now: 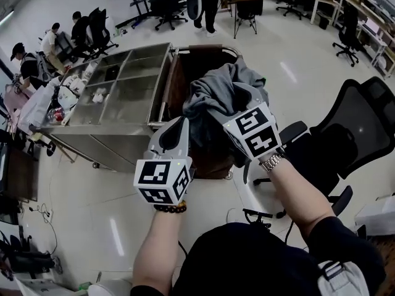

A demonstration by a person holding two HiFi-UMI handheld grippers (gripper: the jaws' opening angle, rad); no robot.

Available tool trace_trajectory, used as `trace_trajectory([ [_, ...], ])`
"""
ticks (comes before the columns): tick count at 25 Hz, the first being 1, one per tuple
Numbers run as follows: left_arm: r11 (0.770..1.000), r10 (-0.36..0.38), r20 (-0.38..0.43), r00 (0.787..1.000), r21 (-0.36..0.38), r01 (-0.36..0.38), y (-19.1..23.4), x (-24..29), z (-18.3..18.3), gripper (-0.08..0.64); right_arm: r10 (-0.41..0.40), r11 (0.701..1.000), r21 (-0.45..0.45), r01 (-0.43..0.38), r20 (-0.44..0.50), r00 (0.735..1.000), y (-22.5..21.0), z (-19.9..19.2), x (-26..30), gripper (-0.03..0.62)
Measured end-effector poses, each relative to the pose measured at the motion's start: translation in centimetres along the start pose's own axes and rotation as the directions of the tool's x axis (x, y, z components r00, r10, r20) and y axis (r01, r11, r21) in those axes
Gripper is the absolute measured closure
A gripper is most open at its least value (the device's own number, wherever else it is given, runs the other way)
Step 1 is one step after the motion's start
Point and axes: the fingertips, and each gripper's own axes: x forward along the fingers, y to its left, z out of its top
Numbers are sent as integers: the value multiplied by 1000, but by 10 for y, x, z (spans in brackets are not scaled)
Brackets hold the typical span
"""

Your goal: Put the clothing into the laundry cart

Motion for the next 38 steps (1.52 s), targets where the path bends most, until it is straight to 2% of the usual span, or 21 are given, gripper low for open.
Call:
trace_trajectory([
  [13,997,-68,32,997,-18,69,-12,-48,10,558,-92,996,-5,92,17,996,31,22,-48,252],
  [21,993,-117,44,992,-7,118,-46,-80,20,558,-129,992,7,129,22,991,52,20,-97,281],
  [25,989,-150,56,987,4,150,-59,-93,34,558,-145,989,2,145,52,988,68,35,-119,330],
  [29,983,-185,69,980,13,184,-71,-114,47,558,-165,986,-7,167,89,982,93,51,-146,428],
  [38,969,-246,87,965,27,245,-95,-161,62,558,-222,973,-33,229,148,964,145,64,-189,511],
])
